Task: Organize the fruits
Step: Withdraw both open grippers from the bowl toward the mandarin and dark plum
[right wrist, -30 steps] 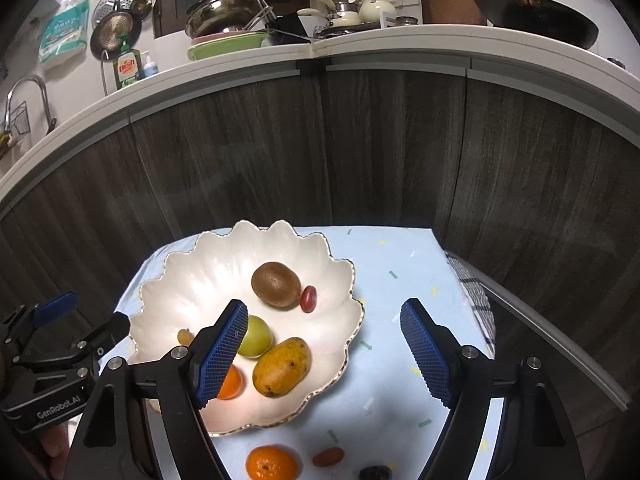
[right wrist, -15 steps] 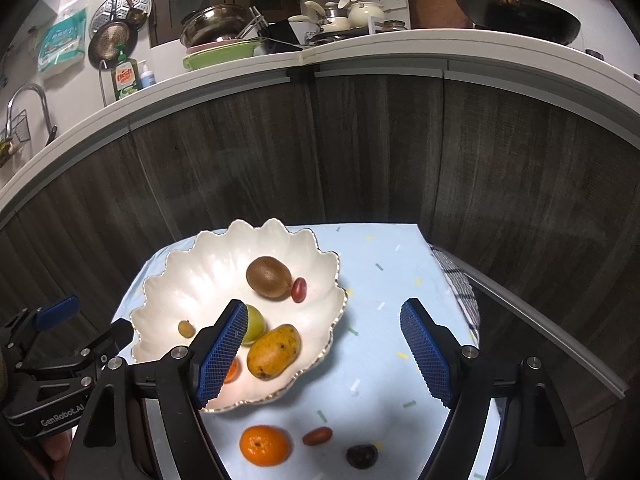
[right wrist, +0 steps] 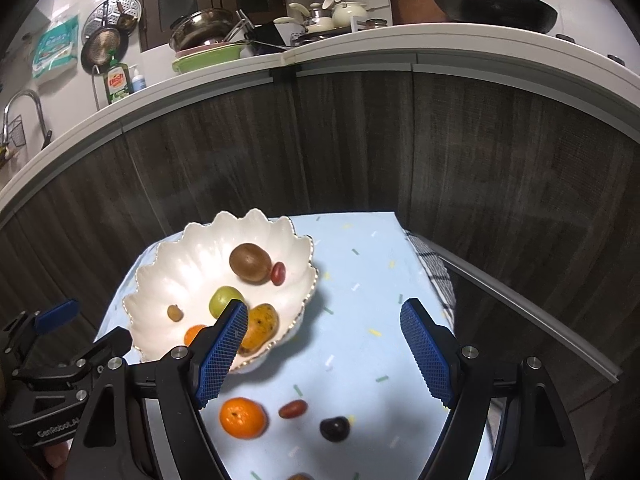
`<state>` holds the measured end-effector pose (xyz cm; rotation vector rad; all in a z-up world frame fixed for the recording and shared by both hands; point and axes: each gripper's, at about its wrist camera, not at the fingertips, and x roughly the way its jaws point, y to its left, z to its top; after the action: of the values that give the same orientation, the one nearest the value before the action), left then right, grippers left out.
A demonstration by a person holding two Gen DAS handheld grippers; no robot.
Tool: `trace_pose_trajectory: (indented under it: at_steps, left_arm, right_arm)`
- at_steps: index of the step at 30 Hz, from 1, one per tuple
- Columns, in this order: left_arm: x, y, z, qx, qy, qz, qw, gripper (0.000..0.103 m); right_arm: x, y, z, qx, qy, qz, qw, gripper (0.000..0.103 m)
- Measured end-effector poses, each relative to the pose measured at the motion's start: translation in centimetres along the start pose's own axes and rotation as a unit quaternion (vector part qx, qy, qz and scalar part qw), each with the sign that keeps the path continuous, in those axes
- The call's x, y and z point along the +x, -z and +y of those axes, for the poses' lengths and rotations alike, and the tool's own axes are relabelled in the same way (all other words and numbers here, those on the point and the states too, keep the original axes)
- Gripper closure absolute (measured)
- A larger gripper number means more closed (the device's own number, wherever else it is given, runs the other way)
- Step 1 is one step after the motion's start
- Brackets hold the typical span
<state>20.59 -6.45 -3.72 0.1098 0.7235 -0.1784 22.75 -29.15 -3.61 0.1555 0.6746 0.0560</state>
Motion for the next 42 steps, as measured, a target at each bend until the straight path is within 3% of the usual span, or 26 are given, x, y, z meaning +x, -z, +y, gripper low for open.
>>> trace_pose_trajectory:
  at_steps: [15, 32, 38, 42]
  left_arm:
    - [-0.1, 2.8, -3.2, 0.035, 0.026, 0.017, 0.9989, 0.013]
    - [2.0, 5.9, -4.9, 0.058, 0.054, 0.058, 0.9951, 0.013]
    - [3.5, 6.9, -5.6, 0.067, 0.065, 0.075, 0.9928, 0.023]
    - [4.5, 7.5, -5.9, 0.067, 0.069, 0.086, 0.9916, 0.024]
  right_arm:
    - [-0.5, 2.8, -1.9, -0.008, 0.004, 0.019, 1.000, 0.024]
    - [1.7, 6.5, -2.6, -0.026, -0.014, 0.067, 0.997, 0.024]
    - [2.8, 7.5, -2.7, -0.033, -0.024, 0.085, 0.996, 0.024]
    - [3.7, 8.1, -2.7, -0.040, -0.034, 0.100, 0.994, 0.024]
